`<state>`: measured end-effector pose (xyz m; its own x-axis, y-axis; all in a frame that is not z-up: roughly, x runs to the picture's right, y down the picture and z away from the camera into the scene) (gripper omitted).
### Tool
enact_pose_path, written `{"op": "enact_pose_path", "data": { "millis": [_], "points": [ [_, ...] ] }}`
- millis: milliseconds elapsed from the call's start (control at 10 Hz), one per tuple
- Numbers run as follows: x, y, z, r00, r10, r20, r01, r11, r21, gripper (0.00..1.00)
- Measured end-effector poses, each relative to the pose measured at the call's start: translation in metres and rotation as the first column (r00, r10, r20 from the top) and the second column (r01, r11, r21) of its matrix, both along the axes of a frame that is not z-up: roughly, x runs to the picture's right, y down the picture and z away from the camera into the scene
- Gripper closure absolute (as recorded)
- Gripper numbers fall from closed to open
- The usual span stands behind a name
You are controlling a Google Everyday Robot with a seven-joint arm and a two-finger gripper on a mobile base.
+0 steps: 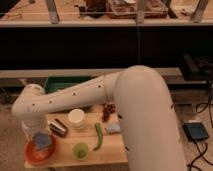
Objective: Place sponge in red bowl
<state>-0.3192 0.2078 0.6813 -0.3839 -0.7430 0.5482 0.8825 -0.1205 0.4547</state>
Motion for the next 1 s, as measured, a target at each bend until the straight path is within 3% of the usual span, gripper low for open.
{"op": "enact_pose_path", "data": {
  "millis": [200,500,700,1000],
  "points": [
    [0.029,0.007,0.009,1.0,0.008,-0.009,-0.008,1.0,-0.001,0.2],
    [0.029,0.018,0.016,1.0,-0.007,0.005,0.007,0.9997,-0.022,0.2],
    [0.012,0.024,0.011,0.999,-0.023,0.028,0.024,0.9993,-0.03,0.2],
    [0.012,0.02,0.002,0.998,-0.007,0.058,0.009,0.9994,-0.032,0.2]
  ]
}}
